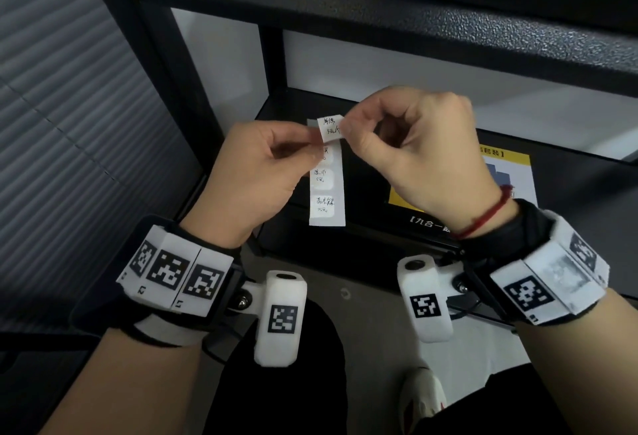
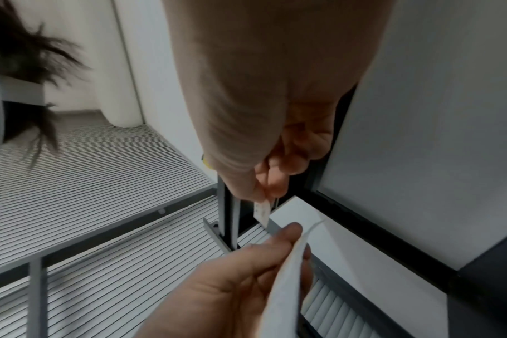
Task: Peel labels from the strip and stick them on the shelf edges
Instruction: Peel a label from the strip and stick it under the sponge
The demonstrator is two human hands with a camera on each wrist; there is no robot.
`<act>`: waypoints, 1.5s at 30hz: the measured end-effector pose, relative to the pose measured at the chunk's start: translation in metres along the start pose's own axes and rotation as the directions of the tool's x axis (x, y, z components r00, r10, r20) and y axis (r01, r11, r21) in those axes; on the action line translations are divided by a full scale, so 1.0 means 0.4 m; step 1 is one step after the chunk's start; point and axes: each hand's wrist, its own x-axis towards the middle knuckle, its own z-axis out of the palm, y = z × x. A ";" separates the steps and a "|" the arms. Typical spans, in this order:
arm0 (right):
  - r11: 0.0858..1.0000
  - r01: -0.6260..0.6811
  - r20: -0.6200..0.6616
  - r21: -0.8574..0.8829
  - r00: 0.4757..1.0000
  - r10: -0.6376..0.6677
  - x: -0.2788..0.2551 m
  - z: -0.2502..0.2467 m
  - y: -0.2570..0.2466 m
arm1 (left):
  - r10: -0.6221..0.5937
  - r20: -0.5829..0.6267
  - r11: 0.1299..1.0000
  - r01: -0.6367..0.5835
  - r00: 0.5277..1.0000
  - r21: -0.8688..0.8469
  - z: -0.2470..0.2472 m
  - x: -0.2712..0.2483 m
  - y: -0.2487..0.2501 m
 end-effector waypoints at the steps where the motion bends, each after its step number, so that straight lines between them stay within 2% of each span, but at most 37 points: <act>1: 1.000 0.014 -0.034 -0.008 0.999 -0.014 -0.003 -0.005 -0.012 | -0.007 -0.016 1.000 0.007 1.000 -0.003 -0.004 -0.002 0.006; 4: 0.998 0.050 -0.146 0.034 0.988 -0.044 0.008 -0.030 -0.049 | 0.011 -0.080 0.999 -0.013 0.997 -0.034 -0.025 -0.001 0.044; 8: 0.995 0.010 -0.234 0.100 0.972 0.013 0.044 -0.053 -0.093 | 0.054 -0.138 0.992 -0.069 0.989 -0.108 -0.047 0.005 0.103; 13: 0.992 -0.053 -0.279 0.116 0.957 0.084 0.067 -0.059 -0.118 | 0.175 -0.183 0.984 -0.180 0.967 -0.013 -0.060 0.016 0.154; 18: 0.990 -0.074 -0.302 0.119 0.947 0.107 0.077 -0.087 -0.138 | 0.240 -0.216 0.970 -0.227 0.947 0.082 -0.060 0.030 0.193; 27: 0.989 -0.110 -0.325 0.096 0.936 0.136 0.079 -0.094 -0.146 | 0.252 -0.213 0.962 -0.220 0.944 0.161 -0.032 0.073 0.231; 39: 0.991 -0.109 -0.334 0.083 0.933 0.131 0.079 -0.102 -0.146 | 0.254 -0.248 0.964 -0.223 0.935 0.144 -0.052 0.097 0.234; 45: 0.989 -0.118 -0.348 0.087 0.927 0.141 0.083 -0.097 -0.151 | 0.264 -0.215 0.961 -0.237 0.940 0.143 -0.056 0.094 0.229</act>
